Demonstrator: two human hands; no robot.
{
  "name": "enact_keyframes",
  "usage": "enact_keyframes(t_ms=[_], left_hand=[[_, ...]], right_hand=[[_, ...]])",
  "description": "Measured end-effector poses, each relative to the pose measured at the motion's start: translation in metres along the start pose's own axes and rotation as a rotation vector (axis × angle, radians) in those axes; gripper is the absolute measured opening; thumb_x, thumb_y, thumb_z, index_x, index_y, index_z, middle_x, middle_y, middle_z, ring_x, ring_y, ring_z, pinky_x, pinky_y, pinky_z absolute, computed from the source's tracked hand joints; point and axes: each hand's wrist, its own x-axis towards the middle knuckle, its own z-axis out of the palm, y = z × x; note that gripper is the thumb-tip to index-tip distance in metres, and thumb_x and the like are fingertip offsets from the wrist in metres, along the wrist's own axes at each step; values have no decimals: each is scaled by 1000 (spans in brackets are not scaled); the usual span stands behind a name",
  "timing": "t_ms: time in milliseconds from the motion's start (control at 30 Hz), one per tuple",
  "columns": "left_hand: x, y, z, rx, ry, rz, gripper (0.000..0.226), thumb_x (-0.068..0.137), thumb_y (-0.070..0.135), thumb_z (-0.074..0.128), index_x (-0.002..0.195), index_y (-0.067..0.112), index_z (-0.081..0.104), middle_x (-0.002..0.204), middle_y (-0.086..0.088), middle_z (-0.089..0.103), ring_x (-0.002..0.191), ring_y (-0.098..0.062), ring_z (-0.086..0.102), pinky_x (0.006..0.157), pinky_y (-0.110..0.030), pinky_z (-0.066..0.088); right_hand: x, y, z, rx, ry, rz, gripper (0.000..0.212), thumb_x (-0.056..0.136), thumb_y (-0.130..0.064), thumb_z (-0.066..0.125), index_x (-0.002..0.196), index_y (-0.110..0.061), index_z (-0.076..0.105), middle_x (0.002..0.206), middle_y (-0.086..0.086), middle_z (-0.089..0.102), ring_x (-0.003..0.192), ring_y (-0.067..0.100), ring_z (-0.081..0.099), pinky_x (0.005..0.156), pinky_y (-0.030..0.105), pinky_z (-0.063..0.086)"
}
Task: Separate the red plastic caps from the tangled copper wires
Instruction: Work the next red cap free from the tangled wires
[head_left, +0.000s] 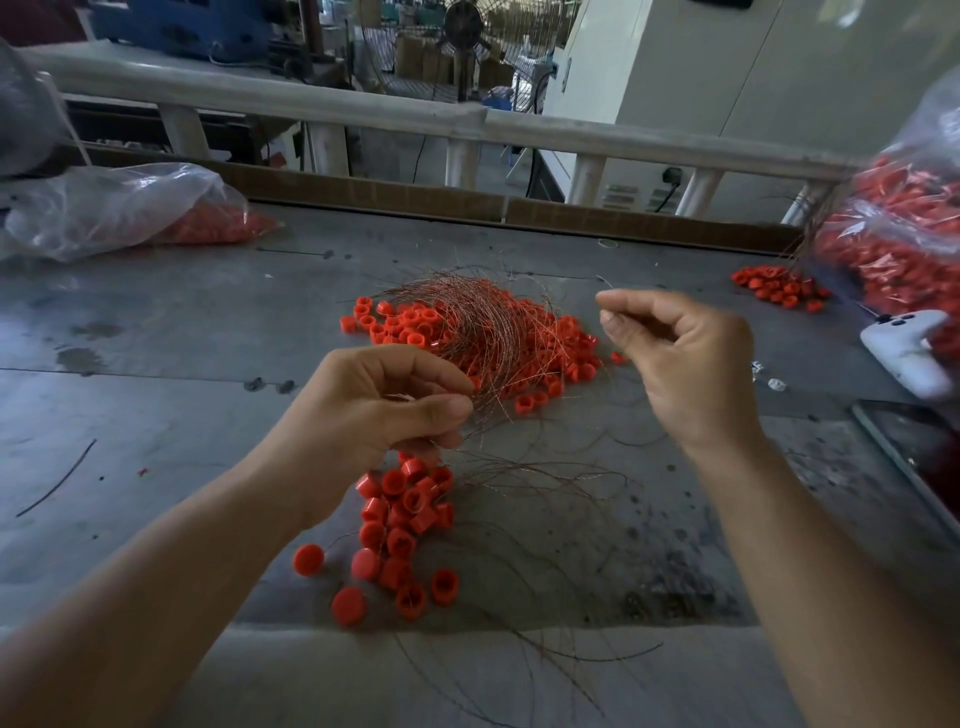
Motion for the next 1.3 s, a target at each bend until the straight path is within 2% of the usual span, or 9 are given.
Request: enact_keyframes(t_ms=[267,367,433,567,700,933,1033,1133,1300], left_hand=[[0,-1,2,52,33,45,20,51,31,69,66,19,72,64,-2,68,59,-10,64,58,-14,51],[-1,-1,4,109,61,125,21,57,29,66,75,18,69,60,1,65,53,-8,60,52,-14,48],[-2,-1,5,130,86,173,30,58,27,66,87,22,67,63,3,64,53,-7,59,51,-13,47],[-4,-1,8,163,34,163,41,51,41,68,91,33,66,67,0,64,59,-10,59,56,-18,52],[-6,-1,13,186,-74,125,37,57,38,64,91,23,69,59,15,65,53,5,57,53,-7,43],[-4,1,9,37,-97,39,21,56,39,64,58,19,69,53,5,56,49,-4,50,47,-14,42],[-4,2,6,-23,-127,1,19,59,38,62,55,21,66,56,4,54,51,-6,47,48,-15,42],[-4,1,6,-4,-165,-7,17,62,38,61,55,22,66,55,6,54,51,-5,47,49,-15,42],[-3,0,5,-12,-227,-64,21,70,36,72,55,23,65,55,7,53,51,-5,46,48,-16,41]], right_hand=[[-3,0,2,-266,29,-182,13,77,-5,69,90,-5,72,86,-4,61,82,12,60,80,16,46],[-8,-5,8,-289,-1,-279,13,77,-6,68,89,-4,73,82,5,69,76,19,64,76,41,53],[-12,-9,12,-293,1,-334,12,76,-7,69,87,-5,73,80,8,70,74,22,65,73,47,52],[-18,-18,18,-291,24,-425,10,75,-8,69,84,-7,74,77,6,70,72,20,65,73,42,52],[-23,-22,24,-344,24,-484,9,74,-11,70,82,-9,74,75,3,70,73,12,61,78,29,42],[-26,-25,25,-341,-15,-512,10,77,-15,69,82,-9,74,73,2,69,69,16,63,78,29,43],[-25,-26,23,-215,-109,-427,16,76,-10,67,92,-8,72,77,2,69,71,13,63,70,31,52],[-28,-29,25,-74,-269,-375,24,79,-8,66,103,-7,68,80,2,66,74,8,60,71,21,51],[-29,-31,28,-107,-268,-504,8,77,-4,67,83,-2,71,77,8,67,71,14,62,65,19,50]])
